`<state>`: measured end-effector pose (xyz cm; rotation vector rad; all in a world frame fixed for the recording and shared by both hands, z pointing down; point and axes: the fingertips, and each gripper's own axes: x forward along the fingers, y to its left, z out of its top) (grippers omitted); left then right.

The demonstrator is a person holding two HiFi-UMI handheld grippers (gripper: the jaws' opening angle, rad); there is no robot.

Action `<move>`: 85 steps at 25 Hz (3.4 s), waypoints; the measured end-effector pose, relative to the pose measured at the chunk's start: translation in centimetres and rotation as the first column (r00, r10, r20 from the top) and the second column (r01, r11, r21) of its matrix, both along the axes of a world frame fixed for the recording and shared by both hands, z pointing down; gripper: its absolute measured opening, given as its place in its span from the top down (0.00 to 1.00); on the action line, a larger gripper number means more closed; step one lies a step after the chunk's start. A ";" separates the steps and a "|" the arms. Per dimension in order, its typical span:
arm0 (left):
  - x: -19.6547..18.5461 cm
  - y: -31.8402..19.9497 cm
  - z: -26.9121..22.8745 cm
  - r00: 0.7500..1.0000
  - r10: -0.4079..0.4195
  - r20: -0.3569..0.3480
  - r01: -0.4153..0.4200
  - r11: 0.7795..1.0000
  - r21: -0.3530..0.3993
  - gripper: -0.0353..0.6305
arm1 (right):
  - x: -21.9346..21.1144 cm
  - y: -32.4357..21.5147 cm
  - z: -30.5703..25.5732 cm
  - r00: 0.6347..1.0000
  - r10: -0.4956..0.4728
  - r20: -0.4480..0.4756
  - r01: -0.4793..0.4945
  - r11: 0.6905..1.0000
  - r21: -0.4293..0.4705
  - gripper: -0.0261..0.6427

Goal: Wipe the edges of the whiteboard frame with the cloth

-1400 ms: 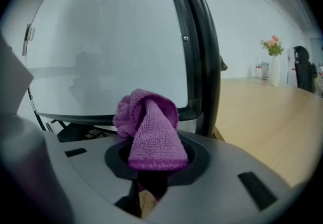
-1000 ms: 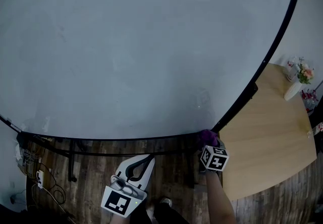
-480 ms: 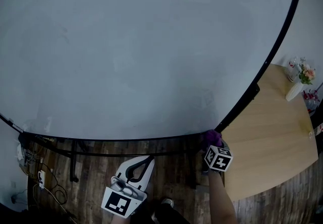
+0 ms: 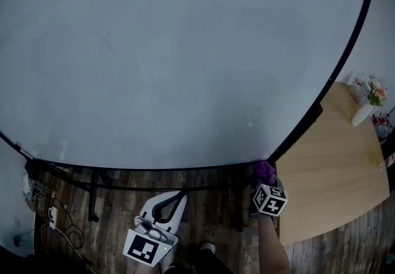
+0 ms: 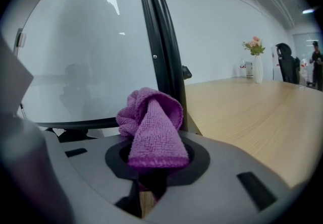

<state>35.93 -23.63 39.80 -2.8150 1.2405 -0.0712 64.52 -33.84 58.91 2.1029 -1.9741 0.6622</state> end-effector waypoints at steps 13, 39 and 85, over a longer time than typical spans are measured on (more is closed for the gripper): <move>-6.0 4.8 -1.5 0.999 -0.035 -0.002 0.035 0.999 0.019 0.92 | -5.7 6.8 -5.0 0.998 -0.066 -0.010 0.067 0.994 0.092 0.84; -18.4 18.1 -6.0 0.981 -0.191 -0.039 0.194 0.973 0.122 0.92 | -20.8 23.0 -16.9 0.958 -0.286 -0.022 0.281 0.922 0.268 0.84; -18.9 34.2 -9.5 0.920 -0.383 -0.088 0.392 0.903 0.177 0.92 | -25.0 38.1 -24.9 0.818 -0.547 -0.179 0.570 0.724 0.389 0.83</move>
